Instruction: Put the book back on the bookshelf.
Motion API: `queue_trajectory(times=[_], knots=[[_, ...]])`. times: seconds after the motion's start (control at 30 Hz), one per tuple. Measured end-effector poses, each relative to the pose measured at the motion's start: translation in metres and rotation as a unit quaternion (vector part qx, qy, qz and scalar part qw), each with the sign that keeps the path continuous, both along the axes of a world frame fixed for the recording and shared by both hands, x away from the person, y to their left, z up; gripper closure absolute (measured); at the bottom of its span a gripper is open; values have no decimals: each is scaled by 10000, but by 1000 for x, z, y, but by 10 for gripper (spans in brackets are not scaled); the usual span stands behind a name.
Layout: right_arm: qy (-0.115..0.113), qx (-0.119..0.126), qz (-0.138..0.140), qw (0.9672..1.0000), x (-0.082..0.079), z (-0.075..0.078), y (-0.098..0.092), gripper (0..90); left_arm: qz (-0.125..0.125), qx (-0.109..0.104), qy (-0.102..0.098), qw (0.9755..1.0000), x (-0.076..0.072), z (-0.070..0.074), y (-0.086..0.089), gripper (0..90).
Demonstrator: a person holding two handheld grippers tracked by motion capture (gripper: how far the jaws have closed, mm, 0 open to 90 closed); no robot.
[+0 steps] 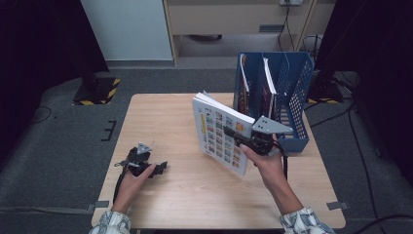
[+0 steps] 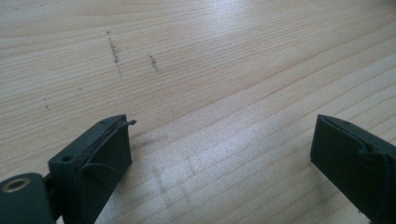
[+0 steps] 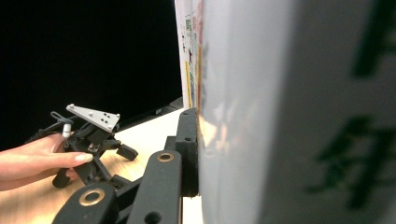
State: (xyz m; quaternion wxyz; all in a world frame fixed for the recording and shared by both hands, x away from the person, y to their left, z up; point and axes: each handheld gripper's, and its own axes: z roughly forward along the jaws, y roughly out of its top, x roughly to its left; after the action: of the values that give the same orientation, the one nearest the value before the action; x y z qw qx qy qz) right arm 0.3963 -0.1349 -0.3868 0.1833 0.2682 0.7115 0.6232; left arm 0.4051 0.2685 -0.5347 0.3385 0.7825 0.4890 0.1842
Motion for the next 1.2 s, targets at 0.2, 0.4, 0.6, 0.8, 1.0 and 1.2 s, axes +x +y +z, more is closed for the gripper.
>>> queue_trajectory(times=[0.2, 0.4, 0.6, 0.8, 1.0, 1.2], knots=[[-9, 13, 25, 10000, -3, 0, -7, 739, -24, 29, -11, 10000, 0, 0, 0, 43], [17, 9, 9, 10000, -6, -2, -15, 739, -32, 37, -17, 10000, 0, 0, 0, 42], [48, 27, -14, 10000, -9, -4, -25, 739, -35, 41, -29, 10000, -1, -1, 0, 41], [61, 22, -23, 10000, -12, -5, -36, 739, -34, 46, -47, 10000, -1, -1, 0, 41], [72, 51, -43, 10000, -15, -6, -49, 739, -39, 63, -51, 10000, -1, -1, -1, 42], [77, 104, -87, 9999, -19, -7, -61, 739, -38, 54, -53, 10000, -1, -1, 0, 43]])
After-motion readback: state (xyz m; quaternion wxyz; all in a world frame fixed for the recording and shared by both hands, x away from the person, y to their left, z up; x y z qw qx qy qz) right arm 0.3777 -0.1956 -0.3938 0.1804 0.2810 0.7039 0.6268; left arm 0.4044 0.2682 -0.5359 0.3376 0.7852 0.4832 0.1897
